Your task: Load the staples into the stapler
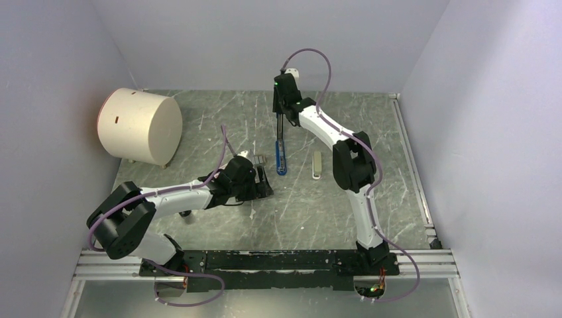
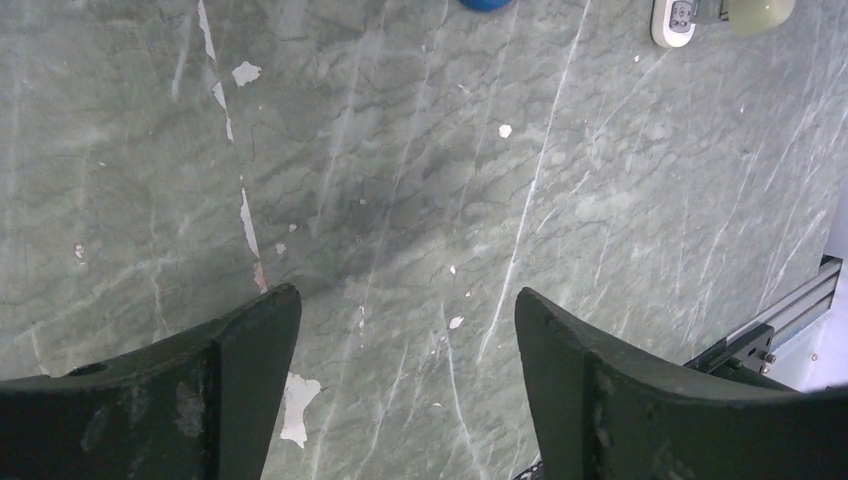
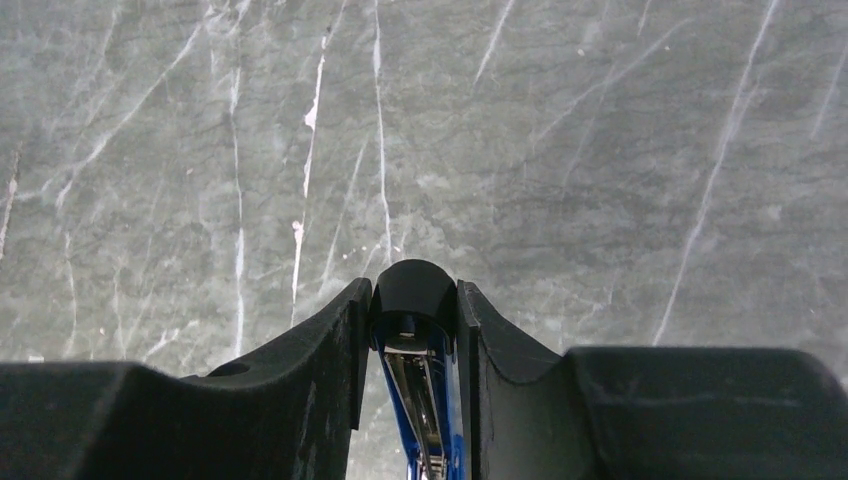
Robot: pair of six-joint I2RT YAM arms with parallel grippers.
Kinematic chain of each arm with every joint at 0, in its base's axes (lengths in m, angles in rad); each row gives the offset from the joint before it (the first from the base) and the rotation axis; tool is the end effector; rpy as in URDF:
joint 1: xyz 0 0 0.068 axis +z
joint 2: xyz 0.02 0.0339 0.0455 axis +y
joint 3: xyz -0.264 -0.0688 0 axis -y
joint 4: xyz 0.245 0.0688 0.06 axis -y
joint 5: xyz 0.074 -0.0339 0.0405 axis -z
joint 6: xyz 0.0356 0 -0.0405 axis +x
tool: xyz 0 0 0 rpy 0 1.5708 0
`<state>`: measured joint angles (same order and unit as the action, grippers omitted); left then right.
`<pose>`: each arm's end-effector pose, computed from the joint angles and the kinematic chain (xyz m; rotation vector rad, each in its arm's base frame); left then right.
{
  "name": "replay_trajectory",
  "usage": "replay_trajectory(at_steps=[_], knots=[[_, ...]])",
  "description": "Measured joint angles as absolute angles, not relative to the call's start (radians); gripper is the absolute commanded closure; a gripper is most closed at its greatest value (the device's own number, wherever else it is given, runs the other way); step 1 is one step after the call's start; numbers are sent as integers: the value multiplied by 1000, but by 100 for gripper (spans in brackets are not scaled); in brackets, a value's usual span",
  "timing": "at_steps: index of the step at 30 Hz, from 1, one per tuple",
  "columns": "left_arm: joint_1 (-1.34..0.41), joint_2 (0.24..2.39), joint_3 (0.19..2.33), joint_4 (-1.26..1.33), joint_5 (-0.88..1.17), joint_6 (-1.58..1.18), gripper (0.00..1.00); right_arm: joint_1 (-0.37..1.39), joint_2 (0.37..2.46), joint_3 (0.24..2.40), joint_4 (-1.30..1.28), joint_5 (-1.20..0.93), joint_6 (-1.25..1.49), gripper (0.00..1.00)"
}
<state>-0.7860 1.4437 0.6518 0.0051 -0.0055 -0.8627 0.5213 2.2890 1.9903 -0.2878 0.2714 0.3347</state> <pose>0.1971 -0.1971 0.1655 -0.0988 2.4996 -0.7545 0.4693 0.2585 0.2376 -0.0433 2.1400 0.2099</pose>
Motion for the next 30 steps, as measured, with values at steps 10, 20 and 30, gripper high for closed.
replay_trajectory(at_steps=[10, 20, 30], knots=[[-786, 1515, 710, 7, 4, -851, 49, 544, 2138, 1810, -295, 279, 335, 74], [-786, 1564, 723, 43, 6, -889, 60, 572, 2031, 1670, -293, 277, 365, 75], [-785, 1668, 735, 158, 29, -957, 59, 625, 1987, 1621, -327, 317, 400, 74]])
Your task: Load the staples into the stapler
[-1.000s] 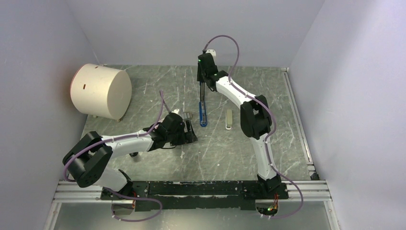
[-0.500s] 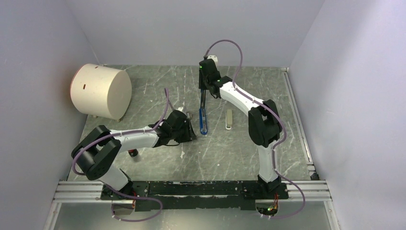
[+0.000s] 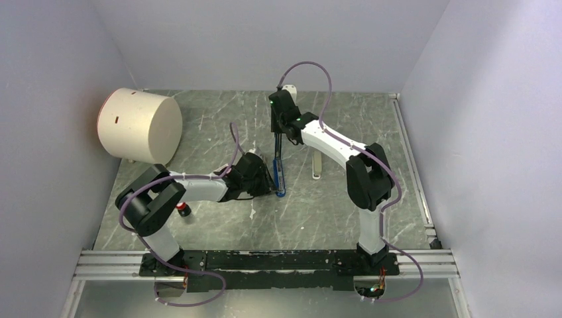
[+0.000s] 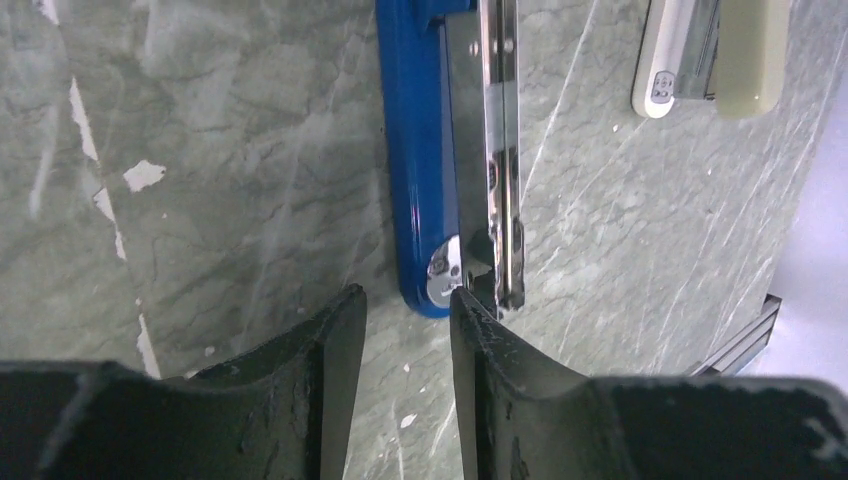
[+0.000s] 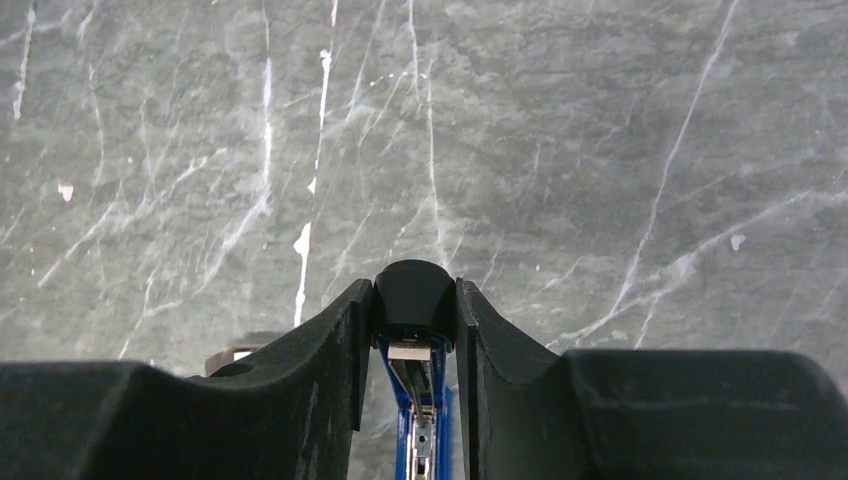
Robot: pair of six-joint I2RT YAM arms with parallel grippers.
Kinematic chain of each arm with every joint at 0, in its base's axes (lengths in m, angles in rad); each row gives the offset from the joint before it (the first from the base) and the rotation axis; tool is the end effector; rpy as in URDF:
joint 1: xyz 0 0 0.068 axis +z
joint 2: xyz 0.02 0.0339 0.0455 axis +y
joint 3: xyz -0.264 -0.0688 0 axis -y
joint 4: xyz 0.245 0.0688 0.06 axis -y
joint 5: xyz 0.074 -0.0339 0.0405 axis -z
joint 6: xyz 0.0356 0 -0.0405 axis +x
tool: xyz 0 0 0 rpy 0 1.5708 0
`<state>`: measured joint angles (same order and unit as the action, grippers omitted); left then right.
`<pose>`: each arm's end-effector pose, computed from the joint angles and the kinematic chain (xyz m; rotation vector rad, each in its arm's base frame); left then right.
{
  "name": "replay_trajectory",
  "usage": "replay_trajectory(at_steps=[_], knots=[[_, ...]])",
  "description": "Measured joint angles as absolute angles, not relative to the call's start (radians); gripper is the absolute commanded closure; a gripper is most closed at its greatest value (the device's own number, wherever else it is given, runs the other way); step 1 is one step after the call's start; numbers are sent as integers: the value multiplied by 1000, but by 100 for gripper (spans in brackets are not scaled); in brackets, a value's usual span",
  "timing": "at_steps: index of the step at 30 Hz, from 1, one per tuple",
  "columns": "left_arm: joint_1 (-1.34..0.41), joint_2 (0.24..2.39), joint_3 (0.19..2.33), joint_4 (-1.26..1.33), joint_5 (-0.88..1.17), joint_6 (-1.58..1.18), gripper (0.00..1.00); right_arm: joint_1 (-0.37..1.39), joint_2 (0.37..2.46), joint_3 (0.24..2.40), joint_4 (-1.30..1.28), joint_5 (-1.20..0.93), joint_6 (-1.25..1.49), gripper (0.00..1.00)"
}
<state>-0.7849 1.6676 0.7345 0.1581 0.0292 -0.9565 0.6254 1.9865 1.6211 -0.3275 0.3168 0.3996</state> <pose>0.2241 -0.2254 0.1385 -0.2008 2.5157 -0.8350 0.3793 0.2602 0.2546 -0.0848 2.2290 0.2024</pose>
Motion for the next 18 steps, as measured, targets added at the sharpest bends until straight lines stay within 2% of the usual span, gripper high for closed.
replay_trajectory(at_steps=[8, 18], knots=[[-782, 1712, 737, 221, 52, -973, 82, 668, 1980, 1620, -362, 355, 401, 74], [-779, 1726, 731, 243, 62, -966, 85, 680, 1973, 1619, -373, 359, 400, 74]])
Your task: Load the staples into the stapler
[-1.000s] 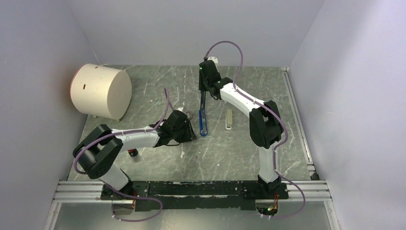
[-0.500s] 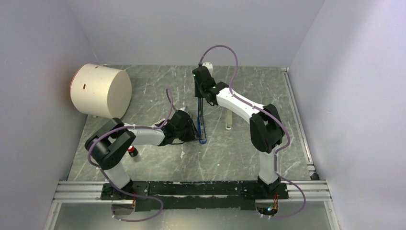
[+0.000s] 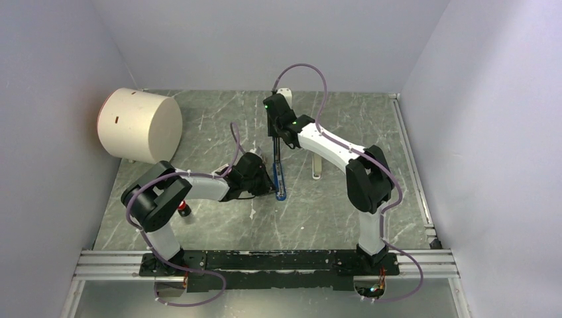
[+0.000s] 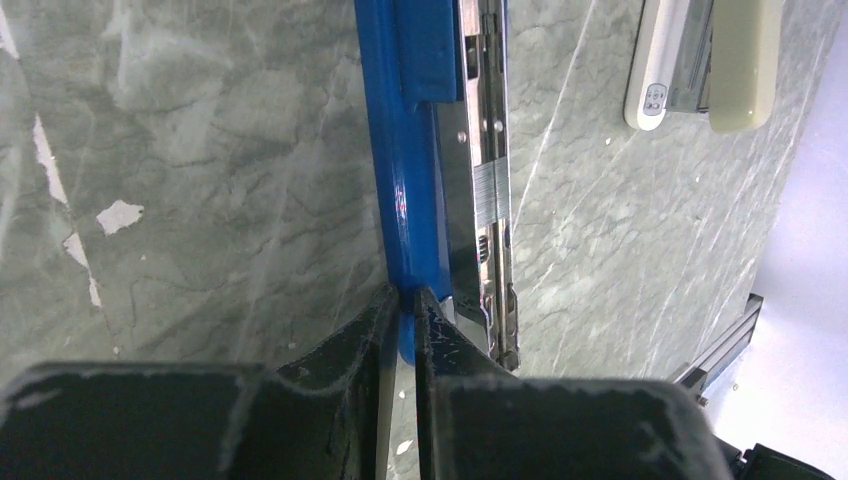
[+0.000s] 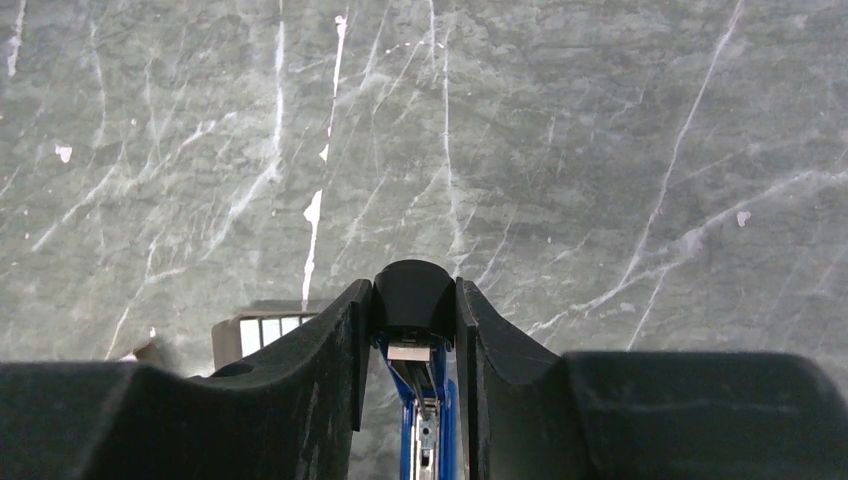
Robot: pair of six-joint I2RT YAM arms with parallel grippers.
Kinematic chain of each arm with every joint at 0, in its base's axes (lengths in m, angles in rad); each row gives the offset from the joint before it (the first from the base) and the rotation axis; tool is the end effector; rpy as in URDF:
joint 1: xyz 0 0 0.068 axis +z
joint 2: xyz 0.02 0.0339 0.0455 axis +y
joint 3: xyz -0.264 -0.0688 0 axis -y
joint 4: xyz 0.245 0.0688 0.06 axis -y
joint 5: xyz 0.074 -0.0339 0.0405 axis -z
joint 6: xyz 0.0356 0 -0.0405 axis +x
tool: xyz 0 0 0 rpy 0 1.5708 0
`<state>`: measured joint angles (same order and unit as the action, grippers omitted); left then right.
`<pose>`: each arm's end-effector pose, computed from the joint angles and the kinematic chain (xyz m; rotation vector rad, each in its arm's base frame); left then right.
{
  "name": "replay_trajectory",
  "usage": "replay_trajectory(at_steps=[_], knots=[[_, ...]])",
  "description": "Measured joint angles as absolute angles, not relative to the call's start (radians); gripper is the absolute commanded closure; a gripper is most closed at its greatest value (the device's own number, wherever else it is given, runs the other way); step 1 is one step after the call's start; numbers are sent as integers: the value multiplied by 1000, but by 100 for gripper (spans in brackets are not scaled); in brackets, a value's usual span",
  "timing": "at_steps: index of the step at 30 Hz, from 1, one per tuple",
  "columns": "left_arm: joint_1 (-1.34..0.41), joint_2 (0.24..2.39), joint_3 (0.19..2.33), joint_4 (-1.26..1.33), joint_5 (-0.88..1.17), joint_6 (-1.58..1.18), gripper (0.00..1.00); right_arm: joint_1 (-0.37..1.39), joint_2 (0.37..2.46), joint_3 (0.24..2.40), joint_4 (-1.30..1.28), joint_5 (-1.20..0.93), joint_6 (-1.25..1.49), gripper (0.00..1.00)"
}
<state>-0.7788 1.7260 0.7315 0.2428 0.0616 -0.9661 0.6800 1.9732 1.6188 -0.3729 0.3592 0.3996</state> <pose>0.2295 -0.2296 0.1268 -0.2018 2.5090 -0.8866 0.3610 0.2758 0.2563 -0.1324 2.2441 0.1677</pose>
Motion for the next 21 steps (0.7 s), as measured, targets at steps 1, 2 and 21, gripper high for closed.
replay_trajectory(at_steps=[1, 2, 21], knots=[[-778, 1731, 731, 251, 67, -966, 85, 683, 1969, 1614, -372, 359, 397, 74], [-777, 1734, 731, 258, 71, -965, 85, 686, 1958, 1600, -367, 357, 394, 74], [-775, 1773, 749, 304, 84, -965, 86, 720, 1746, 1368, -316, 359, 409, 77]])
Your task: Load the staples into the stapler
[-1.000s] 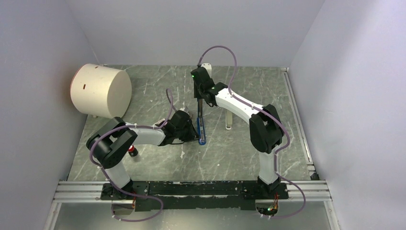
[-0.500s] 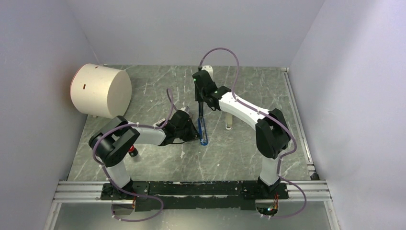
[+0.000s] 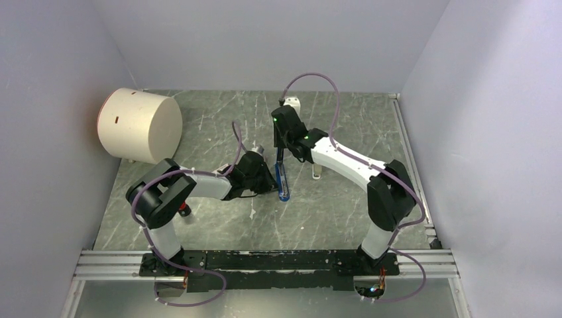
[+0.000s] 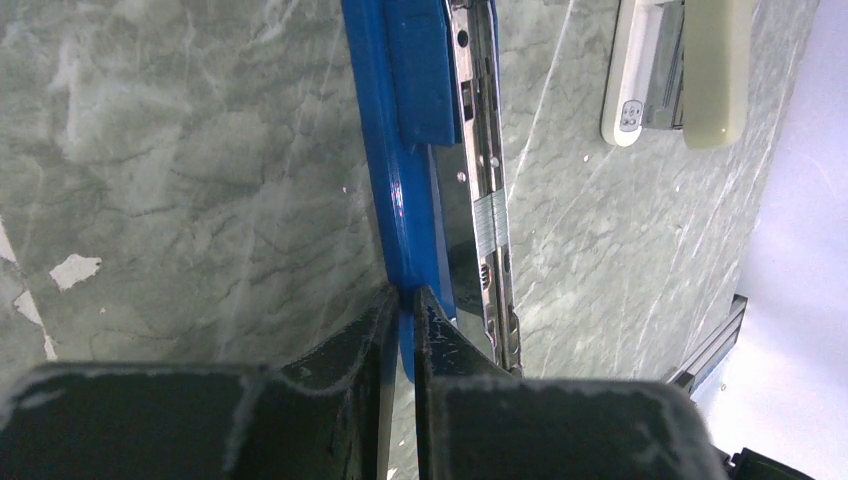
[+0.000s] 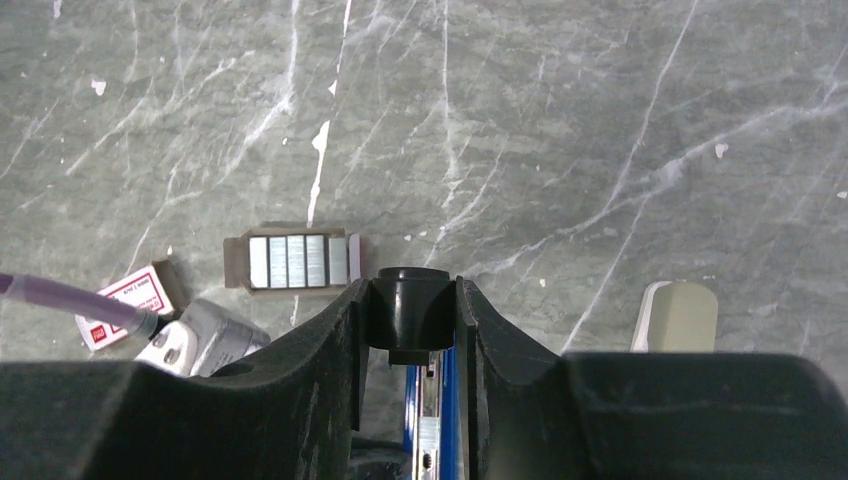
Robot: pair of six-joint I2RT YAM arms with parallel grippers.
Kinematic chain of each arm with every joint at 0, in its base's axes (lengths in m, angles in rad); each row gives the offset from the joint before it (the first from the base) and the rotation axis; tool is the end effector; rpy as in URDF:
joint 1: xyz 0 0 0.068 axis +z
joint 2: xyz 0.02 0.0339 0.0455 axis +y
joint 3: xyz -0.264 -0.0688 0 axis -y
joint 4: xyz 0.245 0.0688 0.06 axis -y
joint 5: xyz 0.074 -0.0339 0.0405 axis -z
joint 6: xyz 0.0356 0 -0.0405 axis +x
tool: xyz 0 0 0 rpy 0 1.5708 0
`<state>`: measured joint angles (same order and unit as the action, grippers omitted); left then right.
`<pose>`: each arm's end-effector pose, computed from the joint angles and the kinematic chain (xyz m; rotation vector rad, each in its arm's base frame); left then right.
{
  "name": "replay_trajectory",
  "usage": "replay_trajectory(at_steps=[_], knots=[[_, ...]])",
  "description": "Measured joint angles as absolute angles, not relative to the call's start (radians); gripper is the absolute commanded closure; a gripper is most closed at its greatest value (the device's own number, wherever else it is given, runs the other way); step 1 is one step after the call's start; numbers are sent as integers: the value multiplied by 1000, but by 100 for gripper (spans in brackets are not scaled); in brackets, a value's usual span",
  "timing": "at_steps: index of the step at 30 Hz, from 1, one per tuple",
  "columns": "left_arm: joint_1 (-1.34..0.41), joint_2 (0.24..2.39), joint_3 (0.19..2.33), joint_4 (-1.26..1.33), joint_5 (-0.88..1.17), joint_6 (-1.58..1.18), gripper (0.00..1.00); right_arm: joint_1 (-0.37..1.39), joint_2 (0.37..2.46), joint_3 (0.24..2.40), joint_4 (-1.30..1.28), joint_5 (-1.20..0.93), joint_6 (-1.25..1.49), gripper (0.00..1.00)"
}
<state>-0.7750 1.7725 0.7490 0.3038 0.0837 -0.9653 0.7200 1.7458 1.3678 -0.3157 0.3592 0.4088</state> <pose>0.2365 -0.2358 0.1220 -0.1899 2.4880 -0.9317 0.3077 0.2532 0.2702 -0.1568 2.2155 0.2157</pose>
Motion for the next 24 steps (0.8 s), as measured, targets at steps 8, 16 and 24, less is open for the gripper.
replay_trajectory(at_steps=[8, 16, 24], knots=[[-775, 1782, 764, 296, 83, -959, 87, 751, 1686, 1289, -286, 408, 435, 78], [-775, 1787, 775, 287, 80, -957, 87, 806, 1617, 1182, -233, 510, 467, 78], [-775, 1794, 777, 290, 80, -958, 87, 839, 1557, 1084, -175, 577, 496, 78]])
